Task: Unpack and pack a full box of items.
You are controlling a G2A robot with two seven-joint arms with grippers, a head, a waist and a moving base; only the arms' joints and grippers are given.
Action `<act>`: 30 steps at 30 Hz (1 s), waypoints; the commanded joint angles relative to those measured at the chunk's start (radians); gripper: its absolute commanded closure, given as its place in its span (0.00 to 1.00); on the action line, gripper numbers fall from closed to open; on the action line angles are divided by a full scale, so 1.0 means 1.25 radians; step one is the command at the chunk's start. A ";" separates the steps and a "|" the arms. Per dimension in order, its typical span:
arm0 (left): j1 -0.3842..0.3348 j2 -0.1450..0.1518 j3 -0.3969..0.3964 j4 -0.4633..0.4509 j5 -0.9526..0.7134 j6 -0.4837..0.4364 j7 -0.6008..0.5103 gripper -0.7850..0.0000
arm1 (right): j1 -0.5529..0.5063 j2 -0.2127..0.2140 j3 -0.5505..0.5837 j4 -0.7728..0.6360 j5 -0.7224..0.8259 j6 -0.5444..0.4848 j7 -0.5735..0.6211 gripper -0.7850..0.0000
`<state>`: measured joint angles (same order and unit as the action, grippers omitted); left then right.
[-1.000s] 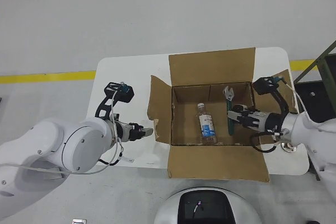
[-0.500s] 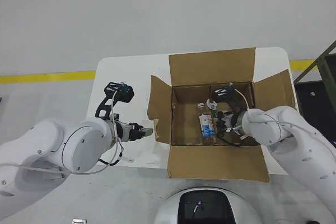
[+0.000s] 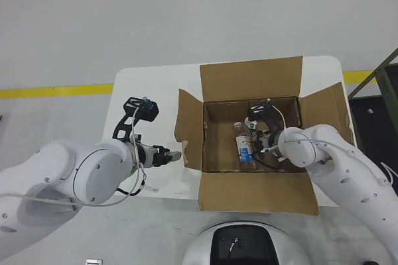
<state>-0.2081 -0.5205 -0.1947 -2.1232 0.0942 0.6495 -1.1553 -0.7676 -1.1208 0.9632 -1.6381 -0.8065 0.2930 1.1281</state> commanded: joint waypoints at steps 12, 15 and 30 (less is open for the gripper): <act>0.000 0.000 0.000 0.000 0.000 0.000 0.000 0.00 | 0.041 -0.034 -0.080 0.056 0.030 -0.004 0.005 1.00; 0.000 0.000 0.000 0.000 0.000 0.000 0.000 0.00 | 0.053 -0.045 -0.093 0.060 0.053 0.002 -0.010 1.00; 0.000 0.000 0.000 0.000 0.000 0.000 0.000 0.00 | 0.073 -0.068 -0.099 0.101 0.050 0.043 -0.044 0.90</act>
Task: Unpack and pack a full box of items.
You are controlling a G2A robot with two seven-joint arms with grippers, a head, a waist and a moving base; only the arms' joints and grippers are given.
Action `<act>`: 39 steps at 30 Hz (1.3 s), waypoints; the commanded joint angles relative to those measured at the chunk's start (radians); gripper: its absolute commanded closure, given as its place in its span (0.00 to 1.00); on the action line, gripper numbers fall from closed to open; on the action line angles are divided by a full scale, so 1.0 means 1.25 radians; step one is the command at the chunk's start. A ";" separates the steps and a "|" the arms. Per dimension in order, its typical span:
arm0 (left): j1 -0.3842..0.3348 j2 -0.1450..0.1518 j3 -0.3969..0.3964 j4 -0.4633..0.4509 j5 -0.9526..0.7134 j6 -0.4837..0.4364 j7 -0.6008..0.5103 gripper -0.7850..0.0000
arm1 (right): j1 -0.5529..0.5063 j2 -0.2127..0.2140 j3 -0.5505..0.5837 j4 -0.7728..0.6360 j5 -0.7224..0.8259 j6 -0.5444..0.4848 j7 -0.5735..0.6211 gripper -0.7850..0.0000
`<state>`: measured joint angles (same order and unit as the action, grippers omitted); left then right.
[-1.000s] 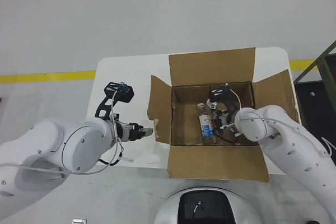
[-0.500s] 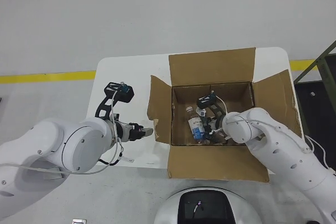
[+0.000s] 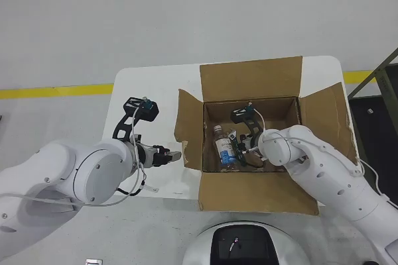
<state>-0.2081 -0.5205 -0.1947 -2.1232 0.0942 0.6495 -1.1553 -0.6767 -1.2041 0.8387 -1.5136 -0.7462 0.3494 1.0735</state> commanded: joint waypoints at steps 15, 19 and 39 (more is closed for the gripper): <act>0.000 0.000 0.000 0.000 0.000 0.000 0.000 0.00 | -0.024 0.007 0.078 -0.070 0.009 -0.024 0.027 0.64; 0.000 0.000 0.000 0.000 0.000 0.000 0.000 0.00 | -0.056 0.025 0.154 -0.166 0.001 -0.025 0.055 0.70; 0.000 0.000 0.000 0.000 0.000 0.000 0.000 0.00 | -0.362 0.116 0.850 -0.662 -0.215 -0.194 0.249 1.00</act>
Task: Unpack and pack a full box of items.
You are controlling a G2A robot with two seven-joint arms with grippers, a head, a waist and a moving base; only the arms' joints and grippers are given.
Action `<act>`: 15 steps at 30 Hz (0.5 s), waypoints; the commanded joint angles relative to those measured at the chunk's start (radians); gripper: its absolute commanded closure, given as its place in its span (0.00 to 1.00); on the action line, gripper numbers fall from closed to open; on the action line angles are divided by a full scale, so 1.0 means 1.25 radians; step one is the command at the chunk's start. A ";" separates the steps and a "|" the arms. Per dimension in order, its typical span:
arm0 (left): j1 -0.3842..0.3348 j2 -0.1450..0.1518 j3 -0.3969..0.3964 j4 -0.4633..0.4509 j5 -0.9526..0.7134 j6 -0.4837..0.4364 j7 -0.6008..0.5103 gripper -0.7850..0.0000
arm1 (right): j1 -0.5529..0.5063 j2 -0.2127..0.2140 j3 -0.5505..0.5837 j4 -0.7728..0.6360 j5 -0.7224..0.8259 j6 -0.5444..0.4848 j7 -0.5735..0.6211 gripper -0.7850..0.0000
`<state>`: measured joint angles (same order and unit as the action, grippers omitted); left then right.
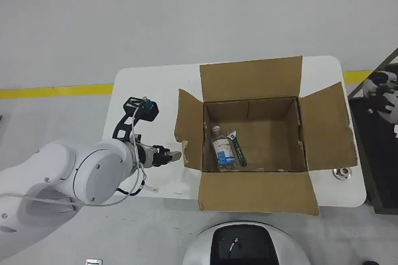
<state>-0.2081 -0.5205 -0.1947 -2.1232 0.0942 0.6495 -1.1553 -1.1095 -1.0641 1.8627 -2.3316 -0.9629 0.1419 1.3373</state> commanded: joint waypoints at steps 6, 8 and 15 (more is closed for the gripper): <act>0.000 0.000 0.000 0.000 0.000 0.000 0.000 0.00 | -0.124 0.015 0.140 0.014 -0.027 -0.123 0.159 1.00; 0.000 0.000 0.000 0.000 0.000 0.000 0.000 0.00 | -0.195 0.019 0.155 0.045 -0.021 -0.161 0.159 1.00; 0.000 0.000 0.000 0.000 0.000 0.000 0.000 0.00 | -0.266 0.021 0.168 0.074 0.020 -0.157 0.159 1.00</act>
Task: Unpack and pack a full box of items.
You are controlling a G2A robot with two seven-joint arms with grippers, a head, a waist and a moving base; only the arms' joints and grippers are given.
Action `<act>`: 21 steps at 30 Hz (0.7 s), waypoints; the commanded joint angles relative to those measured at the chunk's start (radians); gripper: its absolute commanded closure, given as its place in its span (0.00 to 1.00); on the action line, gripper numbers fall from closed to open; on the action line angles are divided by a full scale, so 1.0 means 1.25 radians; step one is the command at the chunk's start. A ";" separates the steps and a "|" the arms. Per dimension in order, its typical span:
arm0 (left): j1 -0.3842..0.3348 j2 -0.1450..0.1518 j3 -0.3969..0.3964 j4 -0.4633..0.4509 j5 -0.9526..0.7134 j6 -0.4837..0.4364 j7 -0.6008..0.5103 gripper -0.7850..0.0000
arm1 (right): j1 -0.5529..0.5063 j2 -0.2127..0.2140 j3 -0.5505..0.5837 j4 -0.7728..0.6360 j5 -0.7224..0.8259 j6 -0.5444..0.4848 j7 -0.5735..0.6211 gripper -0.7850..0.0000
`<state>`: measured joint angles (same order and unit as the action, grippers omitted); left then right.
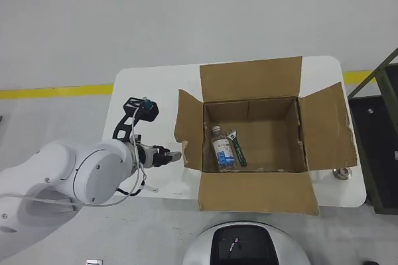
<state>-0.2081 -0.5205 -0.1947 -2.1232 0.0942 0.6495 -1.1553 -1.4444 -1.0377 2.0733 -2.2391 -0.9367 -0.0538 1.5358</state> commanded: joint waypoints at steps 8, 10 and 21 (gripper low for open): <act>0.000 0.000 0.000 0.000 0.000 0.000 0.000 0.00 | 0.002 0.000 0.000 0.000 -0.001 0.000 0.000 1.00; 0.000 0.000 0.000 0.000 0.000 0.000 0.000 0.00 | -0.025 0.001 -0.028 0.013 -0.043 -0.037 -0.027 1.00; 0.000 0.000 0.000 0.000 0.000 0.000 0.000 0.00 | -0.032 0.002 -0.159 0.140 -0.041 -0.018 -0.083 0.79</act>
<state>-0.2081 -0.5205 -0.1947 -2.1232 0.0942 0.6495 -1.1553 -1.4874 -1.0353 1.8871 -2.0789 -0.9691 -0.0802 1.4425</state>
